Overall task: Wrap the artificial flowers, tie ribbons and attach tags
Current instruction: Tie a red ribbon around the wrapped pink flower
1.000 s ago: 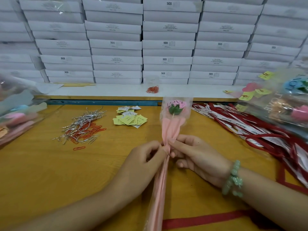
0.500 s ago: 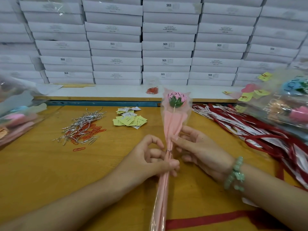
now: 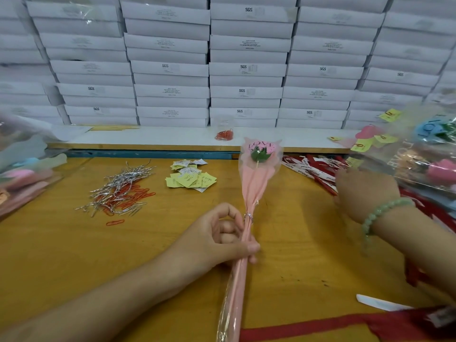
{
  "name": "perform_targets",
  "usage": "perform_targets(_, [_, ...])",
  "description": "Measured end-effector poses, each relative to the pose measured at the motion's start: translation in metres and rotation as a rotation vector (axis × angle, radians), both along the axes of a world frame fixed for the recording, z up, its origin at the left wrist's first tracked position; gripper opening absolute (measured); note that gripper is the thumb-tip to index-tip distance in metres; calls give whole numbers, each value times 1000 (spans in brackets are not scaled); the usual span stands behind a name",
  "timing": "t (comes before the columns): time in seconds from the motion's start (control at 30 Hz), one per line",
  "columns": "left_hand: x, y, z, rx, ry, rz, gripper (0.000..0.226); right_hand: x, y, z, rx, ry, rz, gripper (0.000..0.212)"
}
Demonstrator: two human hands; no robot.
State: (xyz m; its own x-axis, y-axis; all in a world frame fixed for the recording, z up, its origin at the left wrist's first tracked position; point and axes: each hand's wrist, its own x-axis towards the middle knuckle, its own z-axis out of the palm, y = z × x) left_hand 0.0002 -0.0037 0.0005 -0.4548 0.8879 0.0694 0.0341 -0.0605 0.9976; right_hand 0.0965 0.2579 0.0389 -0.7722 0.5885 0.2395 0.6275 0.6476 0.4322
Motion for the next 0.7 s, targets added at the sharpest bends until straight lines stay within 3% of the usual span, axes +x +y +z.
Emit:
perform_targets(0.1, [-1,0,-2,2,8,-7,38,3,10,-1,5,-72,-82,12])
perform_targets(0.2, [-3,0,-4,12,5,-8,39,2,9,-3,28,-92,-85,24])
perform_targets(0.4, [-4,1,-7,23,34,-9,32,-6,0,1,74,129,206,7])
perform_targets(0.47, [-4,1,-7,27,48,-6,31,-9,-8,3,-112,256,367,9])
perform_targets(0.53, [-4,1,-7,22,58,-4,30,-10,-23,3,-424,323,488,6])
perform_targets(0.7, [-1,1,-6,55,52,1,27,-14,-65,-2,-1069,186,644,10])
